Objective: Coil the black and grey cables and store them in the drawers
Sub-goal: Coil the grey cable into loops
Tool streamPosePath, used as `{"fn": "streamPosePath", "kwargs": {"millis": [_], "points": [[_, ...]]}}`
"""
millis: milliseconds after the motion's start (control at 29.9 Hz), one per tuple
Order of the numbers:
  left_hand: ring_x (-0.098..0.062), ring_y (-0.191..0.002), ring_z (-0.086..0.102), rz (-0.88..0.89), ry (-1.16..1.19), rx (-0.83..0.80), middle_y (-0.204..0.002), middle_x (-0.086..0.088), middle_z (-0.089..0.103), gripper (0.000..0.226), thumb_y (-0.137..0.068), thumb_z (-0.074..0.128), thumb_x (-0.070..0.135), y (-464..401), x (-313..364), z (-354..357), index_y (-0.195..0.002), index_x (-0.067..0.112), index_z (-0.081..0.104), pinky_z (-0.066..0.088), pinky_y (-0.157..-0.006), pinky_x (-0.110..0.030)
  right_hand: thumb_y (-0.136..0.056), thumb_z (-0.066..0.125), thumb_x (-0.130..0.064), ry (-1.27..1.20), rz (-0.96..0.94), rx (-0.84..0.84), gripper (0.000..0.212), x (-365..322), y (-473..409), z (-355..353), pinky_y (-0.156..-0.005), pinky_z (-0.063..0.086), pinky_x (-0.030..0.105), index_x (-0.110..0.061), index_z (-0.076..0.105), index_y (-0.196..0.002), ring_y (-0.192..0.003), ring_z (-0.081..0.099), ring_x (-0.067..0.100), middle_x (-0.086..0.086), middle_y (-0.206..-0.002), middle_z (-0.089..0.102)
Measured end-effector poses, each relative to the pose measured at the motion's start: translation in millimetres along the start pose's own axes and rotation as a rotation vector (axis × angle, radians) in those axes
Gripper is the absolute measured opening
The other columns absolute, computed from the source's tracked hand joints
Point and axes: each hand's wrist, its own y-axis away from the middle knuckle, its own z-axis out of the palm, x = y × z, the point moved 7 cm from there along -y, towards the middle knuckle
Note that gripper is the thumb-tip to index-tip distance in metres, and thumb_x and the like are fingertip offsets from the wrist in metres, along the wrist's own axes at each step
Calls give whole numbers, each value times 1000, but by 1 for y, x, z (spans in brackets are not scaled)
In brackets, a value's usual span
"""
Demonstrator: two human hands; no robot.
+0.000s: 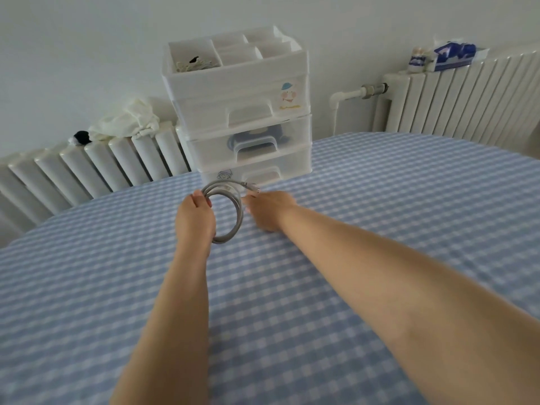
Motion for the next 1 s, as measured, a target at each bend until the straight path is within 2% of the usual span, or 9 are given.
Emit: {"fn": "streamPosePath", "kwargs": {"millis": [134,267,401,468,568,635,735,835,1002], "points": [[-18,-60,44,38,40,54,-68,1,48,42,-103,26,39,0,2,-1,-71,20,47,46,-67,-43,-102,40,-26,-89,106,90,24,13,5,0,-67,43,37,-10,52,-116,-89,60,28,8,-128,47],[-16,-58,43,52,44,34,-68,2,48,41,-103,26,38,8,4,7,-73,20,48,44,-65,-40,-101,45,-20,-123,311,-2,25,23,27,0,-73,40,36,-8,53,-121,-106,58,30,9,-126,56],[-16,-62,46,83,-13,-25,-71,2,50,40,-104,25,37,17,10,18,-75,20,48,49,-71,-45,-96,46,-5,-130,404,-126,32,27,61,2,-86,43,36,-7,52,-127,-119,53,29,11,-136,51],[-19,-67,48,100,-75,-71,-79,-2,55,40,-103,25,36,22,13,26,-81,17,52,49,-73,-47,-99,45,-14,-267,475,-26,30,37,84,-6,-83,44,38,-8,47,-129,-112,57,28,10,-127,56],[-26,-81,52,209,-248,-155,-91,-8,58,42,-104,26,34,37,24,44,-97,6,56,40,-71,-38,-102,39,-34,-604,473,303,23,43,115,-28,-67,41,34,-15,49,-107,-83,56,20,-1,-93,58],[-30,-85,54,277,-312,-229,-88,-7,58,40,-104,26,31,50,33,58,-97,5,57,39,-72,-36,-101,41,-37,-746,422,416,22,38,126,-40,-63,41,32,-18,51,-98,-76,54,15,-5,-85,56],[-26,-76,53,316,-304,-324,-75,0,54,40,-104,25,33,69,47,73,-85,12,54,42,-69,-38,-100,46,-35,-787,409,464,19,37,128,-47,-57,43,29,-19,54,-93,-70,55,12,-4,-83,61],[-18,-67,50,278,-172,-401,-75,1,53,46,-104,24,38,79,53,77,-89,11,58,47,-66,-39,-99,48,-36,-793,430,465,20,41,131,-47,-55,42,27,-20,56,-90,-71,57,12,-5,-82,63],[-15,-58,45,235,-104,-493,-73,2,51,40,-104,28,34,86,54,80,-78,16,53,42,-55,-32,-96,50,-36,-772,380,465,19,32,137,-51,-72,55,40,-23,60,-88,-78,64,14,-7,-82,67]]}}
